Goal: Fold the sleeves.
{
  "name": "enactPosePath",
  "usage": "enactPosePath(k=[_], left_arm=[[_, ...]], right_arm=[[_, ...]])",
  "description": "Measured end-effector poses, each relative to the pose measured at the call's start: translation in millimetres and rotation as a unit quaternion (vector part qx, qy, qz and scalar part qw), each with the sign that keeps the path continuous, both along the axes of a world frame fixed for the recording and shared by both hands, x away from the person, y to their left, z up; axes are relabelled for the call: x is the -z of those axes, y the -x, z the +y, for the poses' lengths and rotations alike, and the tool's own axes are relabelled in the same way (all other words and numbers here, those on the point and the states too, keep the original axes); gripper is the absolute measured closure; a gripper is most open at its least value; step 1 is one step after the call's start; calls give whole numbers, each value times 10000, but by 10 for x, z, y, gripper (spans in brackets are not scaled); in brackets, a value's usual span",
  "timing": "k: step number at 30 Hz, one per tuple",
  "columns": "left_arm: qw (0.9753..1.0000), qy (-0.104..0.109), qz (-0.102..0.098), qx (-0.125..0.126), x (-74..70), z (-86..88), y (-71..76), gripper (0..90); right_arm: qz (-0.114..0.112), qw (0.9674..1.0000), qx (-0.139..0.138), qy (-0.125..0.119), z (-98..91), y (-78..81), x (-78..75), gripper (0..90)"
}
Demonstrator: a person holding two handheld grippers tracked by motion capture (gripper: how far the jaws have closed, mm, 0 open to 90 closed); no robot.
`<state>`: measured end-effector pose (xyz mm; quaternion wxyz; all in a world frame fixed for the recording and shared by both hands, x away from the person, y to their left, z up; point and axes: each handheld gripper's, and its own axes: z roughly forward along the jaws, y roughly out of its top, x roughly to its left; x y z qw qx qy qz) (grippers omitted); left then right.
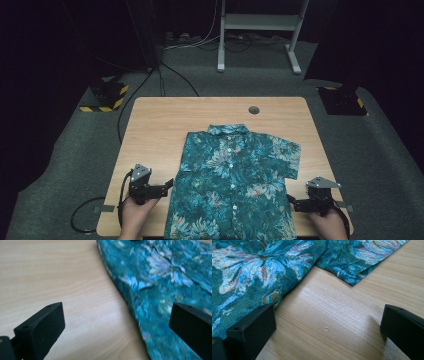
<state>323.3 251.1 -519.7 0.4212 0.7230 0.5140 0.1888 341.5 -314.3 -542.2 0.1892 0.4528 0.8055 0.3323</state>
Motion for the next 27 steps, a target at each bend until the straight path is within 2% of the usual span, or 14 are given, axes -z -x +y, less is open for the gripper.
enactPosePath(k=[4,8,9,11,13,15,17,27], left_arm=[[9998,-152,91,-69,64,58,75,9],[9984,-473,238,-188,125,104,114,10],[9972,-648,301,-239,153,116,129,10],[9959,-762,393,-288,187,129,144,14],[9947,-774,520,-425,240,173,173,15],[9944,-844,482,-425,238,169,182,15],[9924,-1052,511,-390,250,136,175,15],[9926,-1032,460,-438,261,145,187,5]], right_arm=[[0,10000,-1,0,0,0,0,0],[0,10000,-1,-1,0,0,0,0],[0,10000,-1,-1,0,0,0,0],[1,10000,0,-1,0,0,0,0],[1,10000,-1,-1,0,0,0,0],[1,10000,-1,-1,0,0,0,0],[2,10000,-1,-2,0,0,0,0],[12,10000,-35,-7,-1,4,-1,0]])
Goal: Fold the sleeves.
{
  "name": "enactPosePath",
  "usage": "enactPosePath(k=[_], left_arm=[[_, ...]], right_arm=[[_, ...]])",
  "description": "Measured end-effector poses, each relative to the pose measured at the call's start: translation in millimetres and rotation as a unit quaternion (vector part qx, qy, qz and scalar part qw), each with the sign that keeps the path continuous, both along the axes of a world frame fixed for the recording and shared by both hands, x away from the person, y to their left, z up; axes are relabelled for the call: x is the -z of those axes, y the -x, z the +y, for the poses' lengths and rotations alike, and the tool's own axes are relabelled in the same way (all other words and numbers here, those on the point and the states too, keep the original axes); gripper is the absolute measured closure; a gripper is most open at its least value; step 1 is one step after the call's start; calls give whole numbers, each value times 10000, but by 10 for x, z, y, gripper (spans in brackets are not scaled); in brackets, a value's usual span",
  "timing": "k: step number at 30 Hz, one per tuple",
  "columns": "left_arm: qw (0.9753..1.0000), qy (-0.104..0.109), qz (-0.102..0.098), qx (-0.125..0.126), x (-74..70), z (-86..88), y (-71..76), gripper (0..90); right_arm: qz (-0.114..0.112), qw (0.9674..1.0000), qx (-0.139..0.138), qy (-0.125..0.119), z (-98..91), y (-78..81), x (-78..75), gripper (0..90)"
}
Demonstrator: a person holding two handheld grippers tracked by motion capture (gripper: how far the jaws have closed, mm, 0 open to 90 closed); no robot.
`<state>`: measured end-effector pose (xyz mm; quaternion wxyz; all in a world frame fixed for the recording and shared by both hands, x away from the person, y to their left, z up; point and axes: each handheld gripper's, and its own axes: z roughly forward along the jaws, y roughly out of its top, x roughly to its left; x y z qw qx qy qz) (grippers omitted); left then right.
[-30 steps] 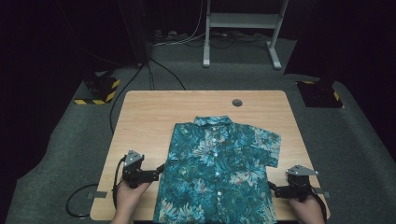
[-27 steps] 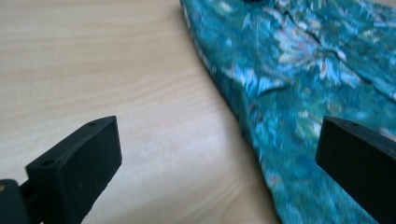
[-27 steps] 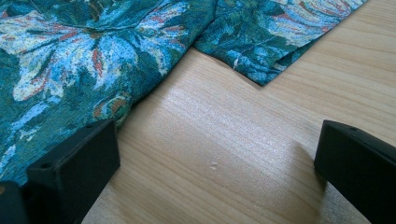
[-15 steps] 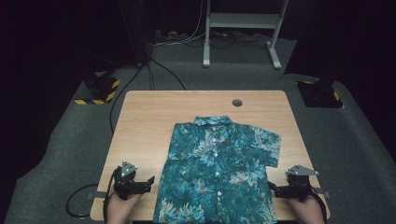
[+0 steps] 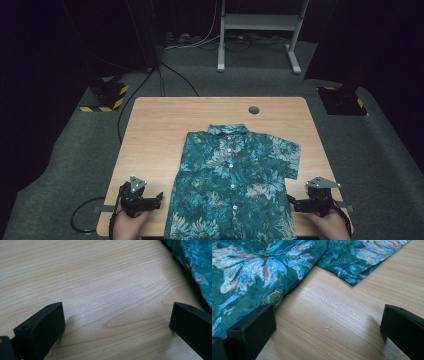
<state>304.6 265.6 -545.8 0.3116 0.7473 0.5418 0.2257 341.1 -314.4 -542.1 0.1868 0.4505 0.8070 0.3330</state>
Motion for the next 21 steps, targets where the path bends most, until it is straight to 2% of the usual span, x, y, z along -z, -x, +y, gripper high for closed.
enactPosePath(k=[5,9,10,13,21], left_arm=[[10000,-1,4,-44,-1,-11,-1,4],[10000,-1,3,-46,-1,-11,-2,4],[10000,0,4,-47,-1,-12,-2,4],[10000,1,2,-41,-1,-12,-2,4],[10000,17,-6,-32,1,-17,-2,4]], right_arm=[[-19,10000,-66,2,-26,14,-2,9],[-88,9999,46,-16,-44,27,-28,20],[-118,9999,38,-45,-44,28,-53,17],[-222,9997,29,80,-22,11,-150,10],[-277,9996,61,17,17,-88,-257,3]])
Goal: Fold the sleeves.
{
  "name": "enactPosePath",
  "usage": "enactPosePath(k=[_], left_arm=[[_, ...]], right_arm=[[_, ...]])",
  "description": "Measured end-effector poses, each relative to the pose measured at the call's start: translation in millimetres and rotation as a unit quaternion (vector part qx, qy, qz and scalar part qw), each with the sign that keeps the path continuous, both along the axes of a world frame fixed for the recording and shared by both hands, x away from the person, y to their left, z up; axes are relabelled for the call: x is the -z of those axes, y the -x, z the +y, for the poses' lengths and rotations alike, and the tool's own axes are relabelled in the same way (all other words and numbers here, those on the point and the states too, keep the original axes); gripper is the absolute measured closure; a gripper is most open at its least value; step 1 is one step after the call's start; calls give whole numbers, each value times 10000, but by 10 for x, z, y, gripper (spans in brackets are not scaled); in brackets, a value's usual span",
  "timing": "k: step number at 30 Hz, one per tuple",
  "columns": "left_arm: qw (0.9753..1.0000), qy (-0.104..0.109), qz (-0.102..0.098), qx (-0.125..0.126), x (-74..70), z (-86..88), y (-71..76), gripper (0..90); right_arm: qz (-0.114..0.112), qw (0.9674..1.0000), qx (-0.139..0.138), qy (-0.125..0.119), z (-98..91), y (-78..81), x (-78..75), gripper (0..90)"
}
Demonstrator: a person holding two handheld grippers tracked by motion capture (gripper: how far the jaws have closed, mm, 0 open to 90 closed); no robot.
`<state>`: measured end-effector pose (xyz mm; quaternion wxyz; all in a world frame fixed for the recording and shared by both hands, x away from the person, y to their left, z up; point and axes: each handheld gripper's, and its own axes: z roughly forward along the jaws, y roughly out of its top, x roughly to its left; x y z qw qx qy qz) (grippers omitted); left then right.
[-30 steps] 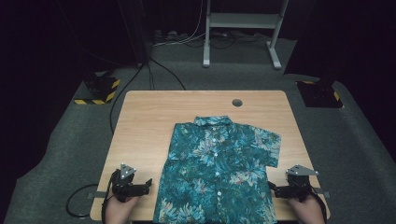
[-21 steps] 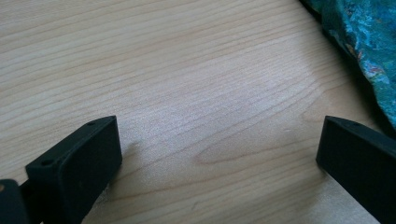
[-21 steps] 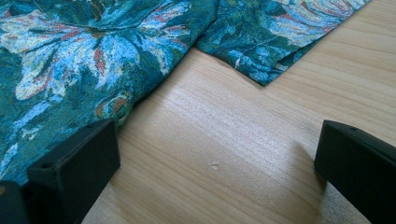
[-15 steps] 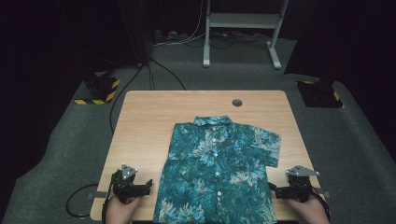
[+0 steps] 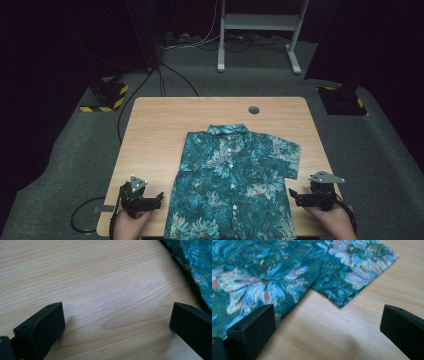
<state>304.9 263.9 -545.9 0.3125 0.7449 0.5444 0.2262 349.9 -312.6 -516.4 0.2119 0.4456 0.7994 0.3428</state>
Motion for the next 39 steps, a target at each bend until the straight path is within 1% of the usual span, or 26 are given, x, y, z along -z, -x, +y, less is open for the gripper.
enactPosePath(k=[1,3,4,8,10,12,13,17,19,21,23,25,26,27,28,29,33,35,36,37,39], left_arm=[[10000,0,-1,2,0,0,0,4],[10000,-1,-1,1,0,0,0,4],[10000,-1,-1,1,0,0,0,4],[10000,1,2,-1,0,0,0,4],[10000,3,0,0,0,0,0,4],[10000,-14,6,29,-1,0,-3,4],[10000,-14,4,37,-1,-1,-4,4],[10000,-19,2,48,-1,-1,-5,4],[10000,-18,2,48,-1,-1,-5,4],[10000,-18,3,46,-1,-1,-5,5],[10000,-20,3,46,-1,-1,-5,4],[10000,-18,4,46,-1,-2,-5,4],[10000,-17,4,37,-1,-7,-7,4],[10000,-17,4,37,-1,-7,-7,4],[10000,-7,-2,34,0,-10,-8,4],[10000,-12,1,40,-1,-11,-10,4],[10000,-8,1,39,-1,-12,-10,4],[10000,-13,3,45,-1,-12,-11,4],[10000,-13,3,45,-1,-12,-11,4],[10000,-13,3,44,-1,-12,-11,4],[10000,-14,-2,47,-1,-12,-12,4]], right_arm=[[-24,9999,6,115,16,-24,-21,2],[-63,9998,-10,163,25,-35,-30,0],[-54,9999,-30,114,29,-59,-44,0],[-74,9999,-17,87,32,-99,-54,1],[-25,10000,-9,-17,25,-128,-55,1],[71,9998,27,-178,13,-160,-58,0],[69,9998,47,-201,7,-176,-58,1],[56,9997,92,-197,-11,-232,-47,1],[42,9997,172,-143,-16,-294,-42,3],[33,9997,192,-128,-16,-313,-43,3],[13,9997,241,-60,-20,-353,-47,3],[-7,9996,276,-87,-33,-389,-56,1],[-44,9995,292,-89,-51,-424,-64,1],[-44,9995,292,-89,-51,-424,-64,1],[-107,9994,318,-8,-61,-444,-70,1],[-170,9993,328,7,-82,-480,-78,1],[-225,9990,373,-25,-107,-540,-92,2],[-211,9986,478,-81,-119,-612,-105,0],[-211,9986,478,-81,-119,-612,-105,0],[-204,9985,504,-105,-124,-657,-108,0],[-204,9986,485,-103,-122,-687,-106,0]])
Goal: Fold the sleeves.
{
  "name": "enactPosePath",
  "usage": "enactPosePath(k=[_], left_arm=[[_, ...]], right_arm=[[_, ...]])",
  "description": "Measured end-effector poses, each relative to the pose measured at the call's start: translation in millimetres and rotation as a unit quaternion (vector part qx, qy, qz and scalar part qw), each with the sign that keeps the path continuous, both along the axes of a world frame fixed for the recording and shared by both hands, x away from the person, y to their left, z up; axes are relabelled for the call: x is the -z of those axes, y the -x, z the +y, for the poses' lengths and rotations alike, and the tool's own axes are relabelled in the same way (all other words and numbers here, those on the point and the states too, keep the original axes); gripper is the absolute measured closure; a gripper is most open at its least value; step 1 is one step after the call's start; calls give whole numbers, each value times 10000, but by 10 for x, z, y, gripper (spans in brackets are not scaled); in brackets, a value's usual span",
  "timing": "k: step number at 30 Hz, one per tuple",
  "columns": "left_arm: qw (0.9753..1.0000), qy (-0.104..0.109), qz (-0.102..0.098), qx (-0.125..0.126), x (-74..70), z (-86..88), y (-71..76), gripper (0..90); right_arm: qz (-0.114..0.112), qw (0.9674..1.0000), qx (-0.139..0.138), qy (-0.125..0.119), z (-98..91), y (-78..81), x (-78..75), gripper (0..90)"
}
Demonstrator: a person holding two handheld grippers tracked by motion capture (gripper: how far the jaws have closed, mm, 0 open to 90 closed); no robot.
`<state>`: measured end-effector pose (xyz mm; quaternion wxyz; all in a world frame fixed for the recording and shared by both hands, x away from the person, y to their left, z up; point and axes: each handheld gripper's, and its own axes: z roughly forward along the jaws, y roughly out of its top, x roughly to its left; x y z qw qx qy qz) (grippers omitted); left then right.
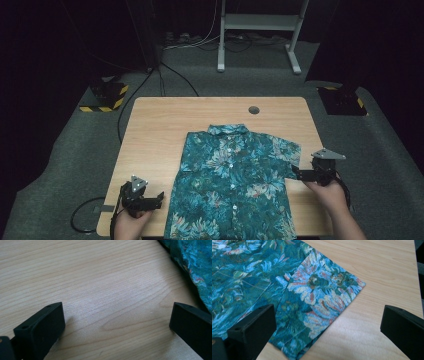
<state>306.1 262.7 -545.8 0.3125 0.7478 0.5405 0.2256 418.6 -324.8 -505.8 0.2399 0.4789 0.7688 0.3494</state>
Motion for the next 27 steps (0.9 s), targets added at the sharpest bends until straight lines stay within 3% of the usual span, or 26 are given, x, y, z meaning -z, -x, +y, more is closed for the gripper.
enactPosePath(k=[9,17,27], left_arm=[[10000,13,-7,-8,1,-1,0,4],[10000,3,0,0,0,0,0,4],[10000,13,-7,-6,1,-1,0,4]], right_arm=[[-46,9999,34,108,58,-187,51,2],[144,9997,157,-99,55,-376,150,5],[118,9993,272,-249,7,-539,213,58]])
